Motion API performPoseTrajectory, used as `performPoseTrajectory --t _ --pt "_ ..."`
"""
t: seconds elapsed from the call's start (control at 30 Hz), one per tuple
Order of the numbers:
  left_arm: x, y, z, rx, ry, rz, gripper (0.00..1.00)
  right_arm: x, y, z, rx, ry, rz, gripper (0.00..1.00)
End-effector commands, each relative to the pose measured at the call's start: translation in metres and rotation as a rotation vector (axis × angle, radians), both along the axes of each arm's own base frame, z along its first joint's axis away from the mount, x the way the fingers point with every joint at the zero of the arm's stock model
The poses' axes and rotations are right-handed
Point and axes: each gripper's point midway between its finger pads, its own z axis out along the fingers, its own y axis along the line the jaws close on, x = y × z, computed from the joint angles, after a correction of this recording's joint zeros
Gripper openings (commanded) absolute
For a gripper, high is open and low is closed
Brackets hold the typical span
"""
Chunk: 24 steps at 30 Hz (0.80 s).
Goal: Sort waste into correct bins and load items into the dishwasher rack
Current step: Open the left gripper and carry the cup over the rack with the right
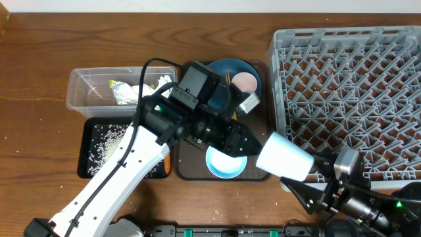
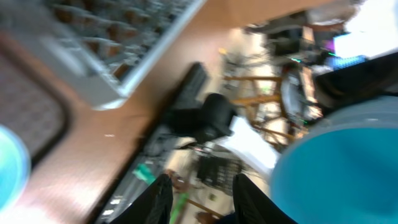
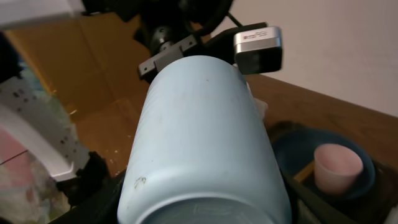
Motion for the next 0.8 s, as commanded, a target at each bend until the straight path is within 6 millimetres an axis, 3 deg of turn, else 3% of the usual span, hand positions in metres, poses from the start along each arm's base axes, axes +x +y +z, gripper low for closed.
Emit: performPoseTrajectory --t 0.0,0.2,0.33,0.47,0.57,0.67,0.73,0.77 --pt "0.017 0.011 -0.020 0.126 -0.075 0.084 0.35 0.011 -0.008 -0.005 -0.017 0.017 -0.072 0.56" --pt "0.048 0.037 -0.047 0.349 -0.133 0.284 0.38 0.021 -0.017 -0.011 -0.024 0.053 -0.160 0.56" --pt "0.069 0.071 -0.065 0.546 -0.183 0.447 0.40 0.041 -0.044 -0.034 -0.043 0.184 -0.378 0.58" --pt "0.078 0.091 -0.071 0.651 -0.240 0.506 0.51 0.058 -0.068 -0.057 -0.088 0.307 -0.541 0.56" --pt "0.082 0.101 -0.073 0.699 -0.265 0.530 0.53 0.071 -0.079 -0.067 -0.138 0.387 -0.604 0.54" --pt "0.082 0.103 -0.074 0.714 -0.268 0.534 0.61 0.087 -0.090 -0.071 -0.200 0.477 -0.665 0.51" --pt "0.082 0.104 -0.074 0.715 -0.267 0.534 0.80 0.100 -0.100 -0.072 -0.255 0.541 -0.717 0.50" --pt "0.082 0.104 -0.074 0.715 -0.267 0.534 0.82 0.107 -0.105 -0.073 -0.281 0.567 -0.741 0.49"
